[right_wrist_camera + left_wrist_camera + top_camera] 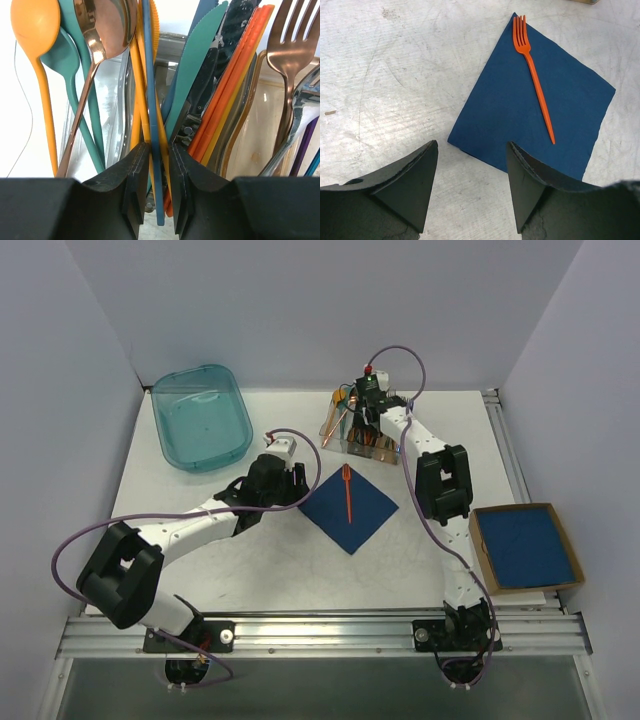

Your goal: Place the utensils on the paper napkin and roll it up

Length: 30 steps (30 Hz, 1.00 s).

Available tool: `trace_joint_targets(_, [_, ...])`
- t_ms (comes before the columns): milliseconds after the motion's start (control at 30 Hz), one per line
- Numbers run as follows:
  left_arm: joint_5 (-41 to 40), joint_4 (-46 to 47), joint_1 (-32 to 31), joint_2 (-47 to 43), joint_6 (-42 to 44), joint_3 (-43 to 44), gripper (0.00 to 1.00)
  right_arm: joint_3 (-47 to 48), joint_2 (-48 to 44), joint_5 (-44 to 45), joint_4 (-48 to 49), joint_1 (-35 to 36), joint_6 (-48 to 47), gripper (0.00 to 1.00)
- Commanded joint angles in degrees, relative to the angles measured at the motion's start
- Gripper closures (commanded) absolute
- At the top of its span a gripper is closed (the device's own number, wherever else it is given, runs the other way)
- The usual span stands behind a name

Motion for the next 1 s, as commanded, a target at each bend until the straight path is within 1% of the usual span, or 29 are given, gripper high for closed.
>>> trace_joint_targets(0, [0.23,2.16,-0.21,0.21,0.73,1.08,0.35,2.3,1.83,2.08,-2.28,0.78,-1.22,0.77])
trace_joint_targets(167, [0.23,2.07,-0.21,0.3,0.73,1.08,0.34,2.39,2.01,2.69,-3.34,0.69,-1.3,0.79])
trace_joint_targets(333, [0.23,2.07,-0.21,0.21,0.73,1.08,0.34,2.22,2.36,3.4,-4.75,0.52,-1.13,0.78])
trace_joint_targets(367, [0.23,2.07,-0.21,0.13,0.73,1.08,0.34,1.87,2.45,3.31,-4.66,0.52,-1.04,0.79])
trace_joint_targets(500, [0.23,2.07,-0.21,0.13,0.73,0.99,0.34,0.9,1.31,2.87,-3.0,0.52,-1.22,0.89])
trace_joint_targets(567, [0.23,2.07,-0.21,0.21,0.74,1.08,0.34,0.55,0.69,2.52,-2.37,0.52,-1.13,0.92])
trace_joint_targets(600, [0.23,2.07,-0.21,0.21,0.82,1.08,0.35,0.54,0.08,2.43,-1.94,0.52,-1.22,0.95])
trace_joint_targets(667, [0.23,2.07,-0.21,0.3,0.82,1.08,0.34,0.63,-0.54,2.43,-1.58,0.52,-1.39,0.99])
trace_joint_targets(967, [0.23,2.07,-0.21,0.13,0.82,1.08,0.34,-0.86,-5.54,3.66,0.61,0.6,-3.15,1.0])
